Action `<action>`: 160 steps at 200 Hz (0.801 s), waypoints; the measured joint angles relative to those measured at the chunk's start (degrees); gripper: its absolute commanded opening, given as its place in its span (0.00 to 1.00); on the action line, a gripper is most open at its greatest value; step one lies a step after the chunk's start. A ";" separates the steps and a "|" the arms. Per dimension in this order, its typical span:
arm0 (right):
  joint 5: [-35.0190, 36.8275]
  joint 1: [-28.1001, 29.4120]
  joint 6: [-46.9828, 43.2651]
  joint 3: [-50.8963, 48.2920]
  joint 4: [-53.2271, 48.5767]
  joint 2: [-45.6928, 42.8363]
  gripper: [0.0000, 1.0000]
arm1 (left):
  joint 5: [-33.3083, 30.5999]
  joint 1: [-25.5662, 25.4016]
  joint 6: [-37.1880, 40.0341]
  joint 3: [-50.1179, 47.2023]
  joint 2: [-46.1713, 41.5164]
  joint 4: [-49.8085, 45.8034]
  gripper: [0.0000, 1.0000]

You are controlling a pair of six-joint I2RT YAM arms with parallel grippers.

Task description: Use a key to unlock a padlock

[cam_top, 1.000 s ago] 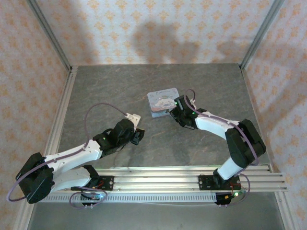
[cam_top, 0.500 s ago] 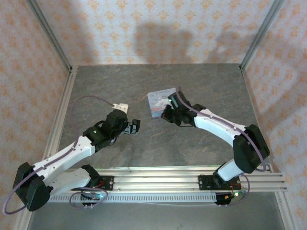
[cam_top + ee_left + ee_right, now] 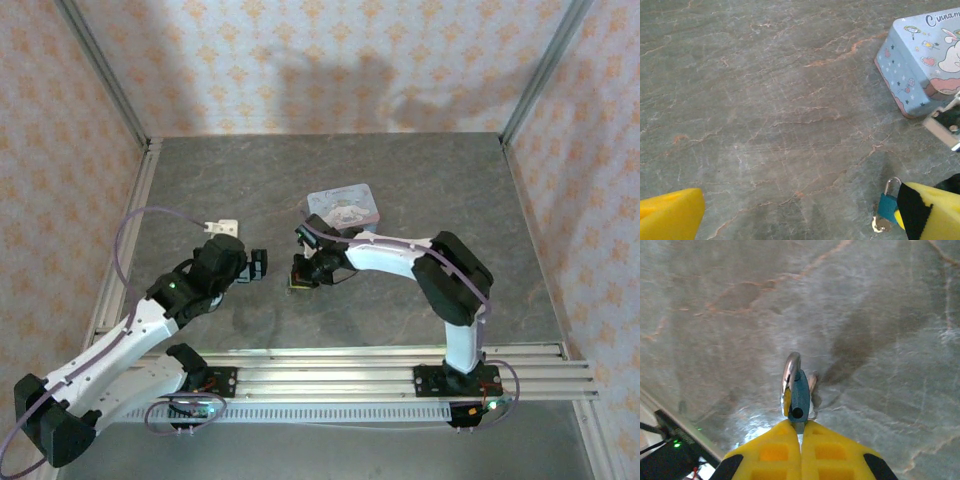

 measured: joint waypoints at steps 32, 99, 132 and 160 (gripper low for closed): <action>1.57 0.00 -2.95 0.59 -2.67 0.57 0.41 | 0.02 0.00 -0.24 -0.09 -0.04 -0.74 1.00; 14.47 -1.22 -9.73 1.01 -11.82 -13.29 0.85 | 0.87 7.28 3.96 4.11 4.94 -3.69 1.00; 25.66 -5.99 -13.00 -1.20 -12.37 -27.52 0.96 | 3.98 17.07 9.40 11.06 11.54 -2.73 1.00; 38.05 -11.15 -14.82 -6.47 -11.08 -35.67 0.99 | 5.42 21.03 14.86 14.73 20.52 2.36 1.00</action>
